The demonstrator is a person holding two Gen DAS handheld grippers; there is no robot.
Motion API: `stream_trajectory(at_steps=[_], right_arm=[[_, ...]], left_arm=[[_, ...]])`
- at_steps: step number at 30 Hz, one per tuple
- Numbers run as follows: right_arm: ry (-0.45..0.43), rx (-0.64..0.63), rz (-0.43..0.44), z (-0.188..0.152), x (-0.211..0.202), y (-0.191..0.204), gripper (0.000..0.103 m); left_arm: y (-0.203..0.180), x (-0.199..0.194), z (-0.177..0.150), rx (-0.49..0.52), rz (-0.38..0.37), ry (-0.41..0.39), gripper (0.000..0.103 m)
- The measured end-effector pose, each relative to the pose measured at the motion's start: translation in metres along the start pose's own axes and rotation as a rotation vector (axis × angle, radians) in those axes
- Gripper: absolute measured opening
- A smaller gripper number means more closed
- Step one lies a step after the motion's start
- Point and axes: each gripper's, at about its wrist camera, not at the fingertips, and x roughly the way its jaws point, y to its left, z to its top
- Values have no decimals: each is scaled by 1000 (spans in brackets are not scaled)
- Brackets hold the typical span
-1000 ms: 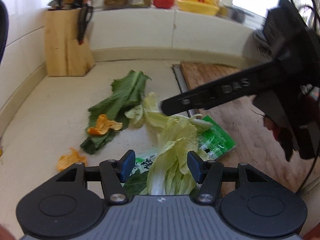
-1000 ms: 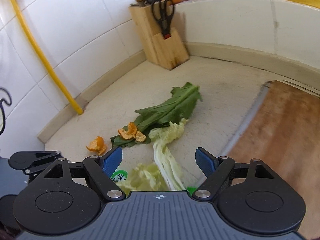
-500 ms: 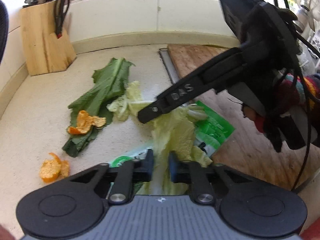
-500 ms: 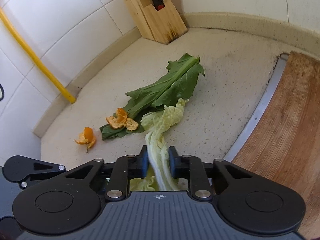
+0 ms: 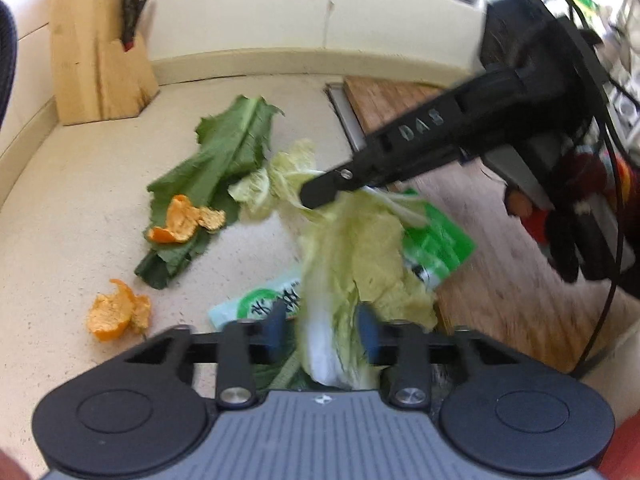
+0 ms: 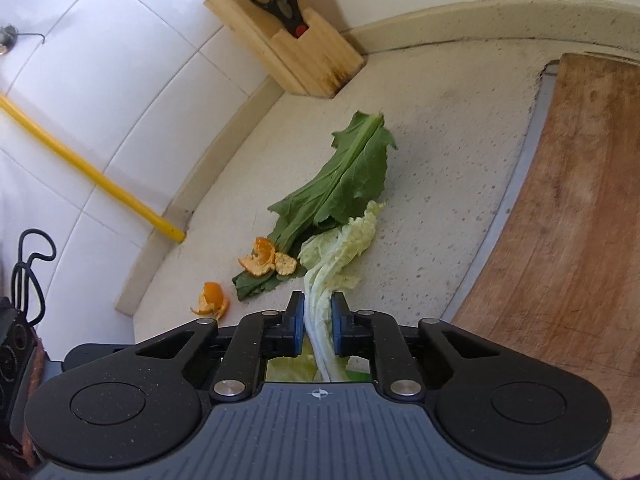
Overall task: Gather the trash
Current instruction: 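Lift both held cabbage leaves off the counter toward the counter edge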
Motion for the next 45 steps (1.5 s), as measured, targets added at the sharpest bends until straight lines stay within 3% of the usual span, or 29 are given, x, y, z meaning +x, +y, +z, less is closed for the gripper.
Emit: stream_trajectory(at_steps=[5, 8, 11, 15, 19, 27, 33, 45], right_arm=[[9, -21, 5, -1, 9, 1, 22], [16, -55, -9, -1, 14, 5, 22], [18, -46, -5, -2, 16, 6, 19], [-22, 81, 100, -3, 3, -8, 16], [-65, 179, 179, -7, -10, -19, 15], [-123, 273, 286, -10, -24, -31, 15], [-159, 319, 374, -10, -29, -32, 15], [-220, 320, 389, -11, -49, -21, 15]], left_arm=[[-7, 11, 3, 34, 18, 16, 42], [-11, 15, 6, 21, 16, 11, 22], [-13, 11, 7, 18, 24, 4, 15], [-1, -2, 9, -91, -23, -25, 11], [15, -13, 12, -219, -76, -64, 8], [17, -32, 8, -258, -72, -116, 6], [29, -44, 1, -351, -95, -164, 6], [40, -80, -6, -399, -67, -287, 2]])
